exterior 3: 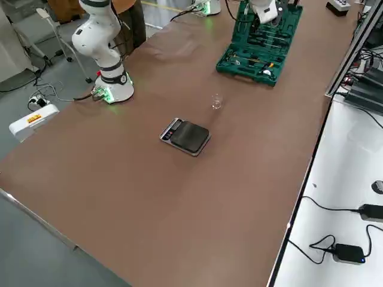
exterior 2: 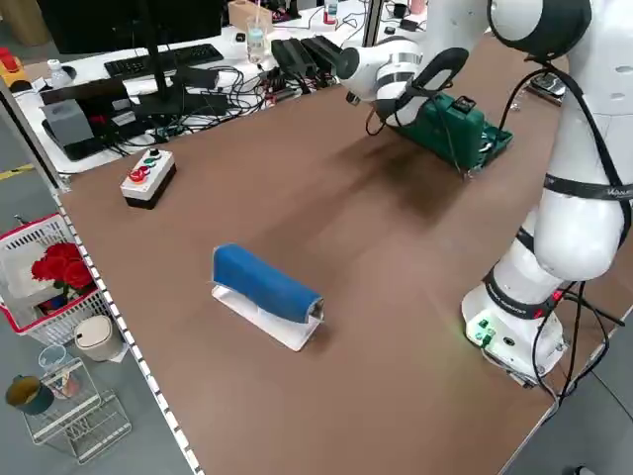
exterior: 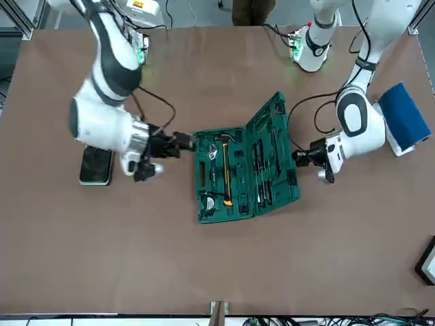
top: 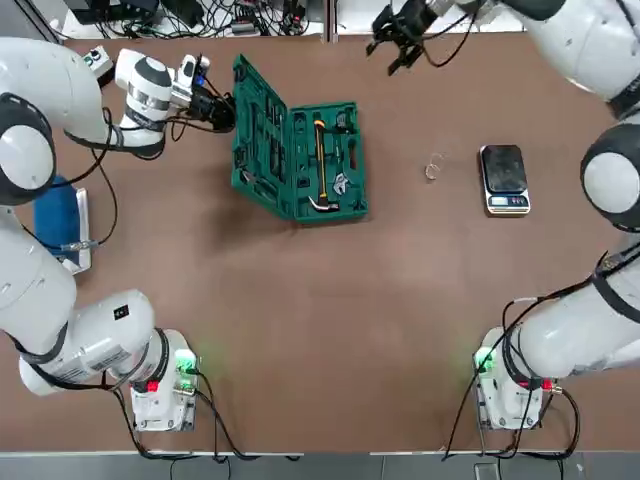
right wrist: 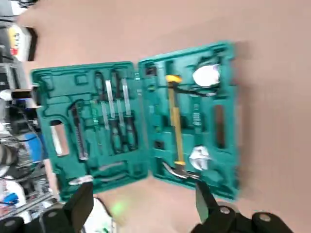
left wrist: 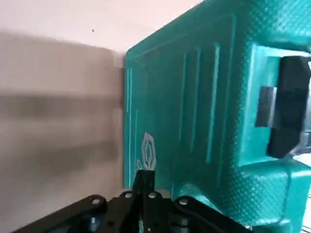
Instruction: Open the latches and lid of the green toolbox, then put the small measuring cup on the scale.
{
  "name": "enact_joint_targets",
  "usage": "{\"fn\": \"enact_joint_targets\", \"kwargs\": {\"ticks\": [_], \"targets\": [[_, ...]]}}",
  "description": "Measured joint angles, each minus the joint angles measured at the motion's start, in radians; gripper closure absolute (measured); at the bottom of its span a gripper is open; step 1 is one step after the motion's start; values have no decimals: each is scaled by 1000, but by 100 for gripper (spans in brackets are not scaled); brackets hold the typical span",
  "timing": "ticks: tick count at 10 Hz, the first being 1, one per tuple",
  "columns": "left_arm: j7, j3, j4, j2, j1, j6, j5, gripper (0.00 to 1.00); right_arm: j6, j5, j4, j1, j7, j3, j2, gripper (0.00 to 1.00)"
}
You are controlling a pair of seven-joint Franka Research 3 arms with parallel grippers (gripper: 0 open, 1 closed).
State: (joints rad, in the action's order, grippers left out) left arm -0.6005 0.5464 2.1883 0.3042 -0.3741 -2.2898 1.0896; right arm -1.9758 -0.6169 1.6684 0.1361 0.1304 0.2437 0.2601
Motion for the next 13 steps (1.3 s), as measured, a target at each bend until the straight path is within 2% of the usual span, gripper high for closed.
{"fn": "enact_joint_targets", "kwargs": {"ticks": [1, 2, 3, 4, 6, 8, 10, 11, 13], "targets": [[0, 0, 0, 0, -11, 12, -15, 99, 44, 69, 5, -2, 2, -46, -43, 5], [0, 0, 1, 0, -22, 25, -23, 99, 63, 164, 20, -4, 6, -77, -91, 0], [2, -1, 2, 0, -33, 27, -44, 99, 86, 269, 36, -5, 15, -103, -142, 0], [13, -2, 1, 0, -47, 28, -73, 99, 118, 359, 44, -12, 19, -124, -188, 0], [23, -2, 0, 0, -74, 45, -109, 99, 180, 476, 50, -65, 21, -138, -259, 0], [36, -3, 0, 0, -80, 49, -110, 99, 248, 546, 35, -110, 18, -164, -305, 0], [62, -3, 0, 0, -82, 50, -111, 99, 308, 562, -12, -121, 15, -230, -316, 0], [68, -4, -1, 1, -89, 50, -126, 99, 324, 568, -21, -123, 13, -243, -316, 0], [73, -5, -1, 7, -105, 50, -152, 99, 371, 610, -28, -119, 14, -235, -316, 0]]}}
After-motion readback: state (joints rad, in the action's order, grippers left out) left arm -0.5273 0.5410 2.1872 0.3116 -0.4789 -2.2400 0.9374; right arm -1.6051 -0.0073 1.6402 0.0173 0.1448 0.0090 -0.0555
